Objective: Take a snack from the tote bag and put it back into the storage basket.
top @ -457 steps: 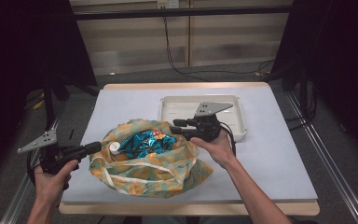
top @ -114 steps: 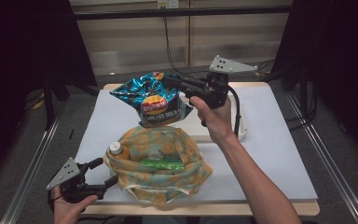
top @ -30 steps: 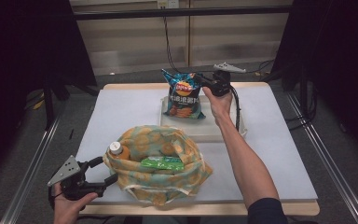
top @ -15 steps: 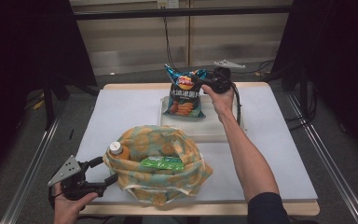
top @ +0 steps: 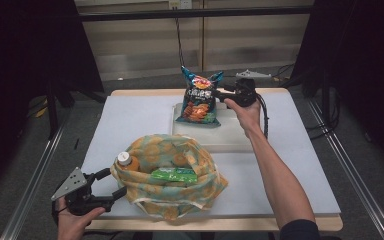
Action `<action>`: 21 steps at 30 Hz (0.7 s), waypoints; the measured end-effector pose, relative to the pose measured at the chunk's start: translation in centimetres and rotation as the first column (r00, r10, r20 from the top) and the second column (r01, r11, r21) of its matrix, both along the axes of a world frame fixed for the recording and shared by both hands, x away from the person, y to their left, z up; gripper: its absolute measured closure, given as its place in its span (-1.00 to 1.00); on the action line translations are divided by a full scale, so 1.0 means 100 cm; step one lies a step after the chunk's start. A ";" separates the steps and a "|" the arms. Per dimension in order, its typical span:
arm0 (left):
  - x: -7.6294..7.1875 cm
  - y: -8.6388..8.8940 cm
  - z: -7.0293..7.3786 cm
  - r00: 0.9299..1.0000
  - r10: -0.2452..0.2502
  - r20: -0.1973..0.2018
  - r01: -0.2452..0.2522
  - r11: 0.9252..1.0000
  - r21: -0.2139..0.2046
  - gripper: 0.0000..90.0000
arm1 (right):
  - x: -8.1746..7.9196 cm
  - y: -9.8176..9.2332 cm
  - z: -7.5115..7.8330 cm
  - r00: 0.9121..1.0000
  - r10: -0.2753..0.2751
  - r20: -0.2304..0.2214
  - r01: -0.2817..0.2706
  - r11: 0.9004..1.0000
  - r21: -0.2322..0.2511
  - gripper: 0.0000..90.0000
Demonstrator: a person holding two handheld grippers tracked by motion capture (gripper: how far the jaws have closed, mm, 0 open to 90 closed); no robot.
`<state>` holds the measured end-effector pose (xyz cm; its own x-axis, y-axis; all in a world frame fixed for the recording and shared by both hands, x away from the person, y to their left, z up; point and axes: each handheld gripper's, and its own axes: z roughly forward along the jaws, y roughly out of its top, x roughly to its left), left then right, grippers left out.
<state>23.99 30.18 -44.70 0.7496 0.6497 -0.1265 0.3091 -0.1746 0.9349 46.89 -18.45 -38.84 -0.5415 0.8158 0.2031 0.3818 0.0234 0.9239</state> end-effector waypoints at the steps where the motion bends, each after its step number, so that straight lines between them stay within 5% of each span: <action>1: 0.000 0.001 0.001 1.000 0.002 0.003 -0.002 1.000 0.009 -0.79 | -0.006 0.000 -0.006 0.999 0.045 -0.012 -0.045 0.999 0.002 0.25; 9: 0.000 0.000 0.001 1.000 0.003 0.001 -0.003 1.000 0.003 -0.79 | -0.010 0.005 -0.034 0.986 0.145 -0.082 -0.147 0.989 -0.014 0.99; 21: -0.001 0.001 0.002 1.000 0.003 0.010 -0.002 1.000 -0.004 -0.79 | 0.008 0.020 -0.063 0.961 0.180 -0.209 -0.212 0.967 -0.142 1.00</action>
<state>23.92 30.31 -44.55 0.7492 0.6511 -0.1221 0.3004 -0.1697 0.9386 47.65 -16.44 -45.09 -0.6578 0.7279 0.1937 0.5250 0.2587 0.8108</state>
